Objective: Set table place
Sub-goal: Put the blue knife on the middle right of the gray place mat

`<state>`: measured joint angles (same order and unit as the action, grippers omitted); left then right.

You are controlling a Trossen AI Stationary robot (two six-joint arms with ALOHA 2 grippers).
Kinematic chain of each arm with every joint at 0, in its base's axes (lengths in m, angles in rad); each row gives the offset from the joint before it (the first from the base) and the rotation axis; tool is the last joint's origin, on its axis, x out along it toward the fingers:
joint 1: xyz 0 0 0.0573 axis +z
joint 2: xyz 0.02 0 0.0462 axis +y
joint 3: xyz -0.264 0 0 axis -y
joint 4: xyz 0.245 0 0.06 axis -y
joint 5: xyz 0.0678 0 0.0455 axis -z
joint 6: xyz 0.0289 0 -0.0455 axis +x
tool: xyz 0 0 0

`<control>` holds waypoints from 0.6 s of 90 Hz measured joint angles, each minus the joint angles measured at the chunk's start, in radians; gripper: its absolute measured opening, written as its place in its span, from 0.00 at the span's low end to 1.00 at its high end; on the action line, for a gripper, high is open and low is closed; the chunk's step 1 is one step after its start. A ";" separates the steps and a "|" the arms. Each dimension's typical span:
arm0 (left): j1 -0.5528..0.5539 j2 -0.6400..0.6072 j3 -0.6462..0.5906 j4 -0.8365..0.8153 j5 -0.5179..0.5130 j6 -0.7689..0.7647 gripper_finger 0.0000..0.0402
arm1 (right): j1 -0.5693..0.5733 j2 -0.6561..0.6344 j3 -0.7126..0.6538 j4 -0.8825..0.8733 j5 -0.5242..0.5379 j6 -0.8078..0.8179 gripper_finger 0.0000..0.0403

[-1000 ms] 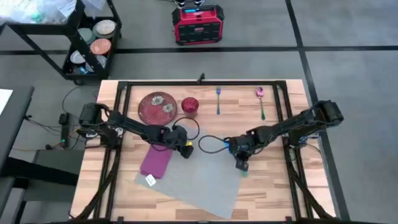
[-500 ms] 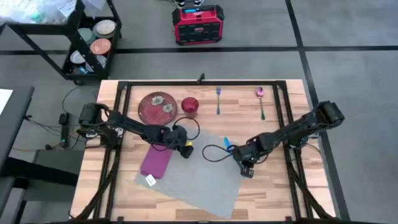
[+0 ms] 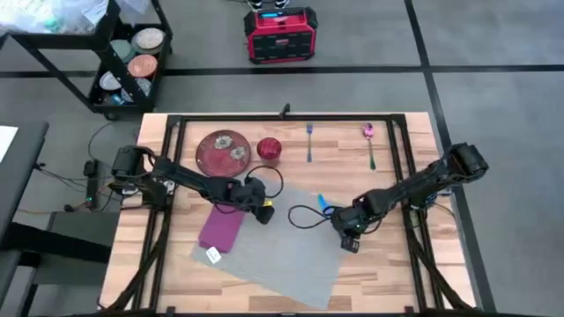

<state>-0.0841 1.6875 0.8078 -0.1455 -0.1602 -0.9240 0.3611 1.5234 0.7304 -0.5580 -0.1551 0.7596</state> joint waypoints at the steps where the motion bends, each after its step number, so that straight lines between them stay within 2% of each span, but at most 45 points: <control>1: 0.000 0.000 0.000 0.000 -0.001 0.003 0.00 | 0.006 0.000 0.000 0.002 0.000 0.002 0.00; 13: 0.000 0.000 0.000 0.000 -0.003 0.025 0.00 | 0.054 0.018 0.001 0.061 0.001 0.007 0.00; 25: 0.000 0.000 0.000 0.002 -0.006 0.011 0.00 | 0.055 0.048 0.002 0.119 -0.004 -0.005 0.00; 46: 0.000 0.000 0.001 0.003 -0.006 0.013 0.00 | 0.035 0.094 0.002 0.305 -0.061 -0.184 0.00; 54: 0.000 -0.001 0.001 0.003 -0.005 0.016 0.00 | 0.028 0.101 0.004 0.299 -0.094 -0.199 0.00</control>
<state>-0.0841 1.6867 0.8085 -0.1421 -0.1654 -0.9080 0.3890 1.6249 0.7339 -0.2589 -0.2490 0.5607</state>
